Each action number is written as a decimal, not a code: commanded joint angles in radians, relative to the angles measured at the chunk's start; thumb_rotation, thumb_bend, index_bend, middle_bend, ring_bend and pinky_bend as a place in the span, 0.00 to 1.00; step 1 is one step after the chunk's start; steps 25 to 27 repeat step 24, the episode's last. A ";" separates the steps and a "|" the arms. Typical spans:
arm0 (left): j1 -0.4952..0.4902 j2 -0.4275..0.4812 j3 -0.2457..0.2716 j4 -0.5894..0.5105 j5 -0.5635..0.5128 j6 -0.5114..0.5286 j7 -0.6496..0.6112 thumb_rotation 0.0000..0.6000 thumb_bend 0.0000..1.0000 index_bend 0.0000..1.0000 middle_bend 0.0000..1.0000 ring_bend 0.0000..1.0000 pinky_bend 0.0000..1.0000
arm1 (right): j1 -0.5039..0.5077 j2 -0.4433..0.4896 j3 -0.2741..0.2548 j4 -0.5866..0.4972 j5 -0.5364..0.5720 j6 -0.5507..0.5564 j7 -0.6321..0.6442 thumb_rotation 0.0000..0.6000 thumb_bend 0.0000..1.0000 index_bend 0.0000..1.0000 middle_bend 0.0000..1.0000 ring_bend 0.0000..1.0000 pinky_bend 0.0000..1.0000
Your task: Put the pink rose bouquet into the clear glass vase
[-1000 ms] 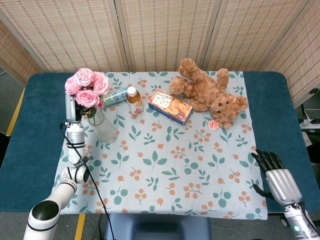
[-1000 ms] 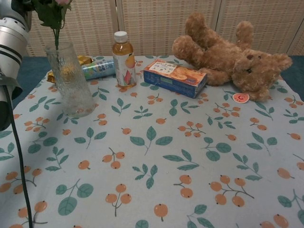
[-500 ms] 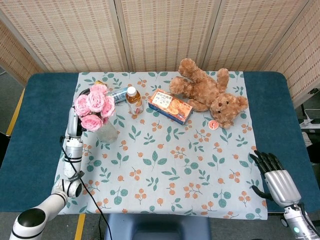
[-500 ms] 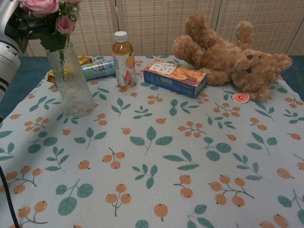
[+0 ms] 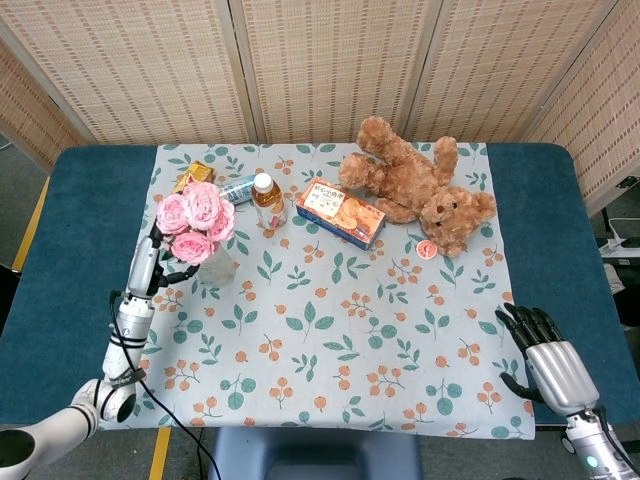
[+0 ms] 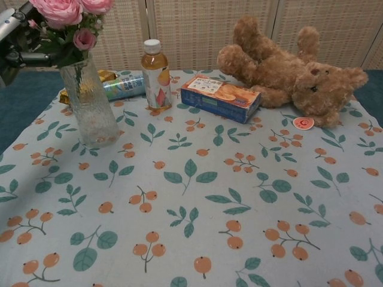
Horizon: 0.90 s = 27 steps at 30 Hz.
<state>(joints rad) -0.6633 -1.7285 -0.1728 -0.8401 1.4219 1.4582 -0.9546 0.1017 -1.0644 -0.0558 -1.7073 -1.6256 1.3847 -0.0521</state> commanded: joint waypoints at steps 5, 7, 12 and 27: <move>0.090 0.158 0.071 -0.141 0.036 -0.024 0.182 0.93 0.36 0.00 0.00 0.00 0.00 | -0.002 0.003 -0.004 0.006 -0.013 0.007 0.015 1.00 0.17 0.00 0.00 0.00 0.00; 0.118 0.207 0.099 -0.177 0.048 -0.029 0.234 0.93 0.37 0.00 0.00 0.00 0.00 | -0.001 0.003 -0.005 0.006 -0.013 0.006 0.014 1.00 0.17 0.00 0.00 0.00 0.00; 0.218 0.348 0.189 -0.303 0.064 -0.027 0.422 0.94 0.36 0.00 0.00 0.00 0.00 | -0.007 -0.002 -0.001 0.004 -0.004 0.014 -0.009 1.00 0.17 0.00 0.00 0.00 0.00; 0.419 0.517 0.299 -0.655 -0.009 0.025 0.870 1.00 0.38 0.00 0.00 0.00 0.00 | -0.025 -0.061 0.029 0.035 0.005 0.068 -0.095 1.00 0.17 0.00 0.00 0.00 0.00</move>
